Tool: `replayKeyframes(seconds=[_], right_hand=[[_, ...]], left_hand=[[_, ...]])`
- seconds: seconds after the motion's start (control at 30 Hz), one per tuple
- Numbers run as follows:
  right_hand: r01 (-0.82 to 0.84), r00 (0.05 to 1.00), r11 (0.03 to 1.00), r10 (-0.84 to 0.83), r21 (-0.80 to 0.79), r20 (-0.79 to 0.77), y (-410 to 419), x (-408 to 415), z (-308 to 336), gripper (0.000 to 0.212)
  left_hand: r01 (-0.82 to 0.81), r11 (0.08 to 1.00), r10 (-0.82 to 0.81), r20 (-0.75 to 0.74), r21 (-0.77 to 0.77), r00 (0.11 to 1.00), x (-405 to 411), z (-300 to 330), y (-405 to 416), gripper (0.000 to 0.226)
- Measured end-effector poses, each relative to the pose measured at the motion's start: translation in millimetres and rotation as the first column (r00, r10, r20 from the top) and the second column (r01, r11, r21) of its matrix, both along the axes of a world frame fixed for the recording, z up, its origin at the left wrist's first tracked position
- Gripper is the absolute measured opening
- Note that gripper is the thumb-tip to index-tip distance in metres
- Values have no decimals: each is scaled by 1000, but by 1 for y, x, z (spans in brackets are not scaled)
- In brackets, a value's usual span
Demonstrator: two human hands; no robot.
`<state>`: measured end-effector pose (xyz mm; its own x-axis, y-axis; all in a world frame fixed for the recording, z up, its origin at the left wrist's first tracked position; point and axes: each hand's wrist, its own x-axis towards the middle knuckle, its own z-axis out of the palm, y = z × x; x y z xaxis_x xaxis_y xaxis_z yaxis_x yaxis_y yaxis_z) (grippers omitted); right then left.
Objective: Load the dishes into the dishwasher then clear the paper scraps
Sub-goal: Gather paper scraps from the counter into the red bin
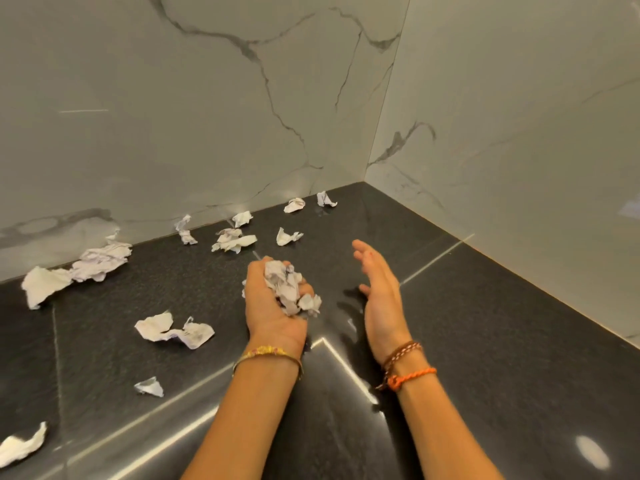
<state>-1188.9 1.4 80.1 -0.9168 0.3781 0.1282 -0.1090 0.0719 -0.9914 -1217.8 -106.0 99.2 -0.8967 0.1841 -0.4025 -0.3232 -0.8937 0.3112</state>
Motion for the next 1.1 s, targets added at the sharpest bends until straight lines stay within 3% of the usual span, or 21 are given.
replayKeyframes(seconds=[0.07,0.13,0.23,0.33,0.43,0.53,0.6,0.73,0.87,0.9,0.93,0.97,1.0,1.03,1.07,1.1], right_hand=[[-24,999,993,21,118,28,7,-20,-5,21],[-50,993,942,12,333,114,11,-55,-7,23],[-84,971,778,-76,623,226,18,-122,0,45],[-129,958,545,-147,828,246,18,-177,2,49],[-230,942,562,-79,795,327,11,-206,-5,51],[-233,965,548,28,803,261,-1,-205,-8,48],[-261,965,498,115,827,235,-10,-187,-11,46],[-198,967,304,214,932,136,-18,-133,-18,51],[-114,993,281,52,953,104,-19,-63,-19,44],[-97,995,381,19,919,97,-21,-46,-14,50],[-44,998,569,-6,821,58,-26,-37,-14,54],[32,999,816,-41,577,4,-29,-30,-16,56],[95,995,979,-91,182,-34,-33,-15,-13,57],[141,989,958,-150,-251,-16,-38,5,-10,54],[110,992,810,-128,-576,8,-42,35,-4,50],[73,994,639,-108,-766,4,-44,61,-3,45]], left_hand=[[-24,1000,24,-30,-3,999,-6,1,-9,54],[-27,1000,26,-66,-11,997,-12,1,-15,64],[-31,1000,30,-84,-5,996,-20,-1,-19,67],[-61,998,62,-74,10,995,-26,-5,-20,63],[-81,997,80,-42,-18,996,-29,-11,-18,58],[-69,997,68,-46,-16,997,-30,-13,-17,59],[-90,996,90,-44,-9,995,-30,-12,-18,56],[-144,990,144,-88,14,986,-31,-9,-25,65],[-168,981,175,-75,92,982,-20,-5,-38,40],[-173,981,179,-73,86,981,-15,-5,-40,36],[-165,984,171,-77,74,982,-15,-8,-37,33],[-155,986,160,-81,54,984,-14,-11,-34,32],[-131,990,133,-69,44,989,-8,-9,-33,33],[-99,995,101,-74,30,992,3,-6,-33,36],[-58,998,59,-85,20,995,21,-2,-32,44],[-24,1000,25,-95,13,995,41,0,-31,52]])
